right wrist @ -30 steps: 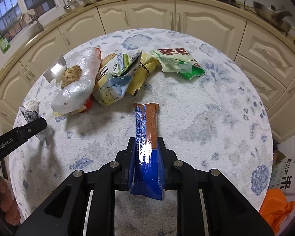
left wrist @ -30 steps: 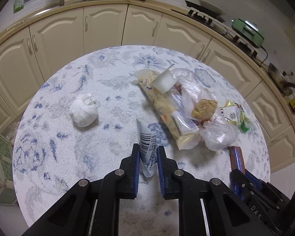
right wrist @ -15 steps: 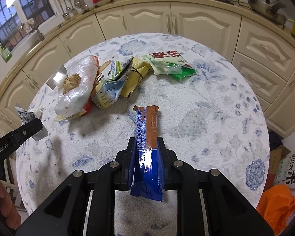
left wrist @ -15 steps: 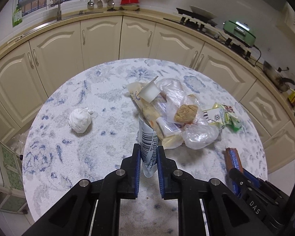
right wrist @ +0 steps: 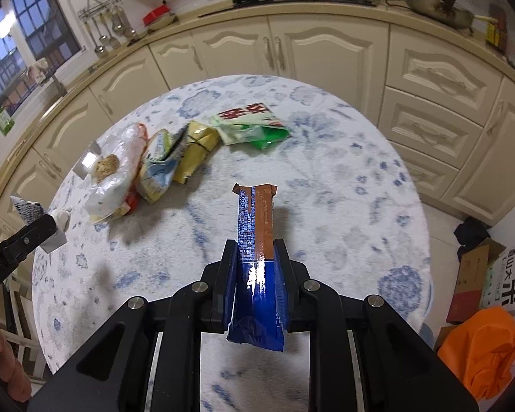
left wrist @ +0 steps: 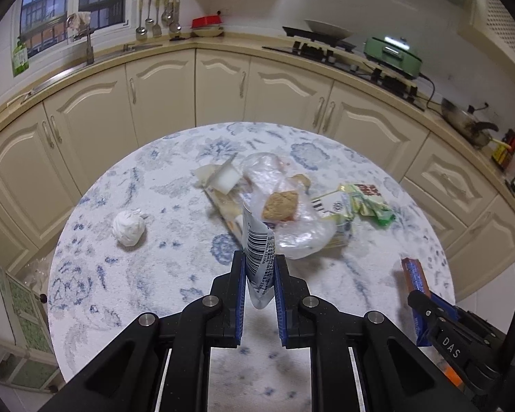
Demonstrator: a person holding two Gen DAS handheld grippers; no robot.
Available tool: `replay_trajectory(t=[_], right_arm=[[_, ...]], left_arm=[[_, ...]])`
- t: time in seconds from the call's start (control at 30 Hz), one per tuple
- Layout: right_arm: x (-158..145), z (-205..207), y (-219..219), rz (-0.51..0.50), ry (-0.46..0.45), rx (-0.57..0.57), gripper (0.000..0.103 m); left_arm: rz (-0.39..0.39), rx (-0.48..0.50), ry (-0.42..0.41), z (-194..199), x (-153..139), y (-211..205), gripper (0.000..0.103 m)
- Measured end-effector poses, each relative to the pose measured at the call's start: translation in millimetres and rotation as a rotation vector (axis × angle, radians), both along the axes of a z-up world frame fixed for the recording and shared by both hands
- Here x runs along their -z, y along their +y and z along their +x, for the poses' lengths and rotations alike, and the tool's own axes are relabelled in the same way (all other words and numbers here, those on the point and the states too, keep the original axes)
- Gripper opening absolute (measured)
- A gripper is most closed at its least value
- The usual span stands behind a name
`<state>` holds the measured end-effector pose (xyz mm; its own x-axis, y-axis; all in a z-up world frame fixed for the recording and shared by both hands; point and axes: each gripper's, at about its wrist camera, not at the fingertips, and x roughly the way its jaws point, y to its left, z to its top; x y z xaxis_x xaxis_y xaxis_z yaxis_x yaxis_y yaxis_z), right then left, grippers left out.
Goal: Collect trash
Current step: 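Carry the sachet and blue-orange wrapper over the light blue bin with both tools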
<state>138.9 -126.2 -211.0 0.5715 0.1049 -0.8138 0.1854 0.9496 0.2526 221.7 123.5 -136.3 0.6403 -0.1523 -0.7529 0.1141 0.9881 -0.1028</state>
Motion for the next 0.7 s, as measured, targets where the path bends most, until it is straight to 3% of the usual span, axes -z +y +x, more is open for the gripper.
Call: replay_trajectory(t=[0.37, 0.7], right_arm=[[-0.6, -40.4, -67.8, 0.023, -0.015, 0.160, 0.020], [8.5, -87.2, -144.5, 0.030, 0.005, 0.322, 0.020]], left_arm=[[0.038, 0.157, -0.052, -23.9, -11.9, -68.6, 0.011], [0.036, 0.357, -0.031, -39.7, -2.0, -159.2, 0.011]])
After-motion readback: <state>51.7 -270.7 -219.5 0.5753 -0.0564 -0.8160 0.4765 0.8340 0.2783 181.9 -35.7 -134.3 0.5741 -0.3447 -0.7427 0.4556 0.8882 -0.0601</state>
